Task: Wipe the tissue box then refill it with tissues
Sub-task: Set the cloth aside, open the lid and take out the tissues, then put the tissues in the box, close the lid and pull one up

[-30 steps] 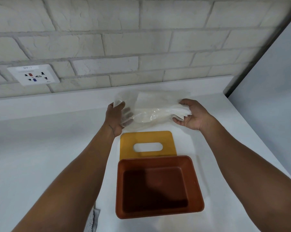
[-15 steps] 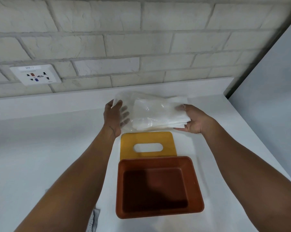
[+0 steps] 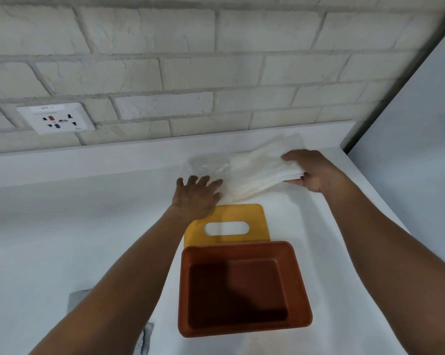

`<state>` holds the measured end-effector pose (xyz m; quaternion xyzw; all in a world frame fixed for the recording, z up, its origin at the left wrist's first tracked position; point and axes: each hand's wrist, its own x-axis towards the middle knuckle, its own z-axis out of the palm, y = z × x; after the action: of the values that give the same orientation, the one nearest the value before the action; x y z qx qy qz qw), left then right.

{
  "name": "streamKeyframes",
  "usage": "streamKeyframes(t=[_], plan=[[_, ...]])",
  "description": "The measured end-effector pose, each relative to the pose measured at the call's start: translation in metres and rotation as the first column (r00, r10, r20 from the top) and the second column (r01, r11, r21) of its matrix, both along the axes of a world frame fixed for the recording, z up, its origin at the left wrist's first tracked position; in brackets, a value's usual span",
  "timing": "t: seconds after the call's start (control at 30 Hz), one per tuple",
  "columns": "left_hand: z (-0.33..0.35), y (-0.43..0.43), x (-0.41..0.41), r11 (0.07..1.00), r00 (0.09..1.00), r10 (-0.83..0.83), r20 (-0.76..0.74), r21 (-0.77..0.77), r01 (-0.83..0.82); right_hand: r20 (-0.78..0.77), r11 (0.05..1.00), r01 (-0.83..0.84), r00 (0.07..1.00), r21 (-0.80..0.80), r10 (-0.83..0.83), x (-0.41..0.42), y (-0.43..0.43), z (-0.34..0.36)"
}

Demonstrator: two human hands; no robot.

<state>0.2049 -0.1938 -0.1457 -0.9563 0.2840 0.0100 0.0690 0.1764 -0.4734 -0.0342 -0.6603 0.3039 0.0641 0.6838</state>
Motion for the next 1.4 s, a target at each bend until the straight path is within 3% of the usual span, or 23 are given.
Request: streamKeyframes(t=[0.13, 0.37, 0.43, 0.5, 0.53, 0.6, 0.67, 0.7, 0.73, 0.8, 0.87, 0.93, 1.0, 1.1, 1.2, 1.4], plan=[[-0.021, 0.001, 0.003, 1.000, 0.998, -0.012, 0.056, 0.025, 0.010, 0.146, 0.995, 0.099, 0.984, 0.012, -0.100, -0.006, -0.011, 0.045], [0.006, -0.022, 0.000, 0.989, 0.990, 0.130, -0.055, 0.075, -0.125, 0.337, 0.934, 0.046, 0.926, 0.354, -0.173, -0.021, 0.020, 0.114], [0.020, -0.028, -0.004, 0.988, 0.986, 0.153, -0.073, 0.016, -0.152, 0.340, 0.905, -0.004, 0.927, 0.426, -0.156, -0.025, 0.037, 0.125], [0.034, -0.031, -0.006, 0.963, 0.979, 0.156, -0.130, -0.200, -0.180, 0.335, 0.884, -0.041, 0.933, 0.466, -0.133, -0.030, 0.053, 0.131], [0.043, -0.032, -0.008, 0.899, 0.964, 0.150, -0.221, -0.375, -0.226, 0.325, 0.881, -0.053, 0.938, 0.471, -0.117, -0.031, 0.060, 0.133], [0.064, -0.034, -0.018, 0.625, 0.830, 0.025, -0.557, -0.640, -0.448, 0.301, 0.883, -0.068, 0.950, 0.465, -0.085, -0.034, 0.072, 0.134], [0.083, -0.036, -0.031, 0.289, 0.501, -0.303, -0.811, -0.579, -0.762, 0.280, 0.882, -0.086, 0.959, 0.464, -0.054, -0.038, 0.077, 0.130], [0.090, -0.034, -0.036, 0.139, 0.358, -0.483, -0.799, -0.474, -0.870, 0.263, 0.883, -0.089, 0.964, 0.461, -0.040, -0.041, 0.078, 0.127], [0.095, -0.029, -0.039, -0.001, 0.286, -0.623, -0.728, -0.364, -0.931, 0.242, 0.889, -0.090, 0.970, 0.448, -0.024, -0.045, 0.077, 0.121], [0.099, -0.013, -0.042, -0.254, 0.313, -0.765, -0.563, -0.183, -0.950, 0.197, 0.912, -0.084, 0.980, 0.401, 0.004, -0.055, 0.071, 0.107], [0.100, 0.006, -0.044, -0.376, 0.370, -0.784, -0.499, -0.093, -0.922, 0.160, 0.932, -0.076, 0.987, 0.355, 0.019, -0.068, 0.063, 0.089], [0.101, 0.021, -0.050, -0.343, 0.338, -0.780, -0.527, -0.091, -0.935, 0.129, 0.947, -0.065, 0.991, 0.313, 0.025, -0.081, 0.057, 0.072], [0.112, 0.028, -0.061, -0.215, 0.268, -0.758, -0.594, -0.161, -0.963, 0.111, 0.961, -0.061, 0.993, 0.269, 0.032, -0.092, 0.055, 0.060], [0.123, 0.026, -0.077, -0.043, 0.334, -0.546, -0.768, -0.372, -0.927, 0.092, 0.974, -0.070, 0.994, 0.216, 0.051, -0.104, 0.059, 0.045], [0.113, 0.023, -0.077, -0.060, 0.507, -0.307, -0.805, -0.515, -0.855, 0.050, 0.982, -0.079, 0.996, 0.171, 0.071, -0.108, 0.064, 0.033], [0.109, 0.037, -0.086, -0.013, 0.577, -0.197, -0.792, -0.587, -0.810, -0.044, 0.983, -0.181, 0.983, -0.045, 0.179, -0.121, 0.070, 0.026]])
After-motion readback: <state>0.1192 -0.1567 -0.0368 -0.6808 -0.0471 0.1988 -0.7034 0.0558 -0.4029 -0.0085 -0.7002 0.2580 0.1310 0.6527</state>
